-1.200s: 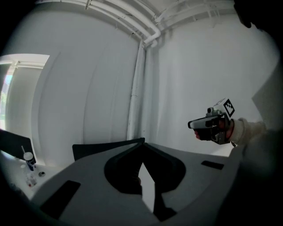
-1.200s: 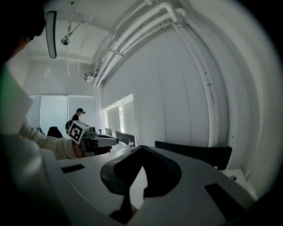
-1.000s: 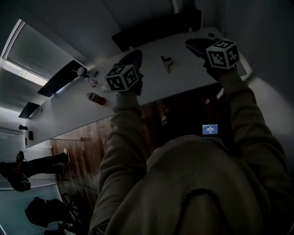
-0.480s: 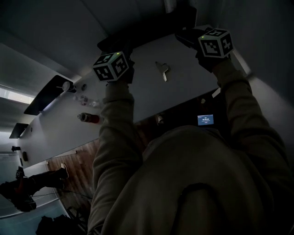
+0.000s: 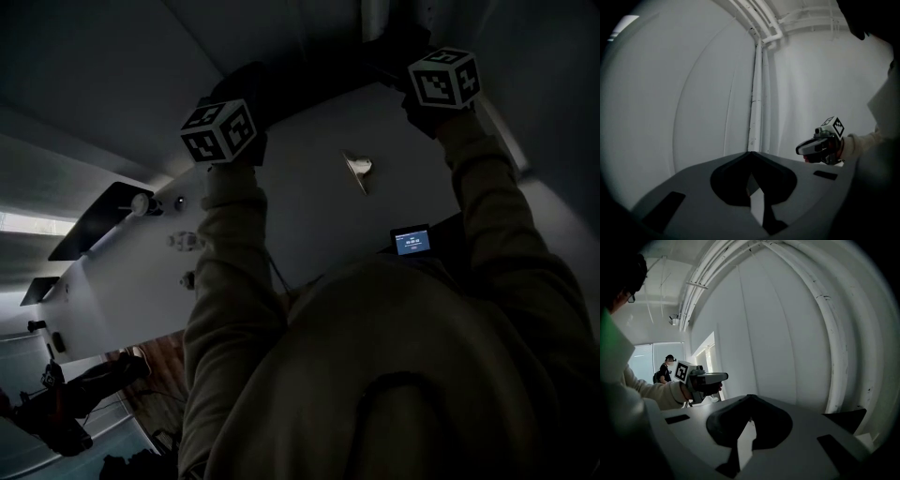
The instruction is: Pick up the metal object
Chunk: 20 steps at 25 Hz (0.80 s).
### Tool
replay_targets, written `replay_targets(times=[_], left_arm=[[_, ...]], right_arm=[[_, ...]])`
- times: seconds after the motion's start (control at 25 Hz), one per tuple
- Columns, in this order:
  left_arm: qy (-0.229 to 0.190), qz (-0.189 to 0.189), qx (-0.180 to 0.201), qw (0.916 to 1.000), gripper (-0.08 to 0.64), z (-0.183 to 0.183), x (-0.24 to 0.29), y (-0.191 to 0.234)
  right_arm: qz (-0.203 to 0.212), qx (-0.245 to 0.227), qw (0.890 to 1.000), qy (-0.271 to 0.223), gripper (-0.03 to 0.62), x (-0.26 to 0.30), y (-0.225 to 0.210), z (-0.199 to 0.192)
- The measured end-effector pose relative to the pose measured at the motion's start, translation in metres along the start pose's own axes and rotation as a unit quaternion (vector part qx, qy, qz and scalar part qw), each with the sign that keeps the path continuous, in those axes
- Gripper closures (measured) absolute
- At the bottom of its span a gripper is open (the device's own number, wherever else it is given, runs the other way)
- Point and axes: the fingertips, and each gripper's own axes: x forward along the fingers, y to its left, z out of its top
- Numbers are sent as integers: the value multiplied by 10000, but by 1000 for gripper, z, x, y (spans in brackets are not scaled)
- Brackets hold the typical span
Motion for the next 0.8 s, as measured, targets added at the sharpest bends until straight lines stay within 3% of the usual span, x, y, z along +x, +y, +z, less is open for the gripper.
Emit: replay_targets(times=[0.32,0.56,0.8], left_arm=[[314,-67,-26,9995,555,-27,36,58],[244,-62,121,9996,555,-32,51,45],[9,108,-312,9995,555,-33,64,32]], right_arm=[[-129,290,9990,329,572,75,-41,2],[-51,178,9997,151,572,77,-56,19],[208,-78,9997,-78,572,62,-59,39]])
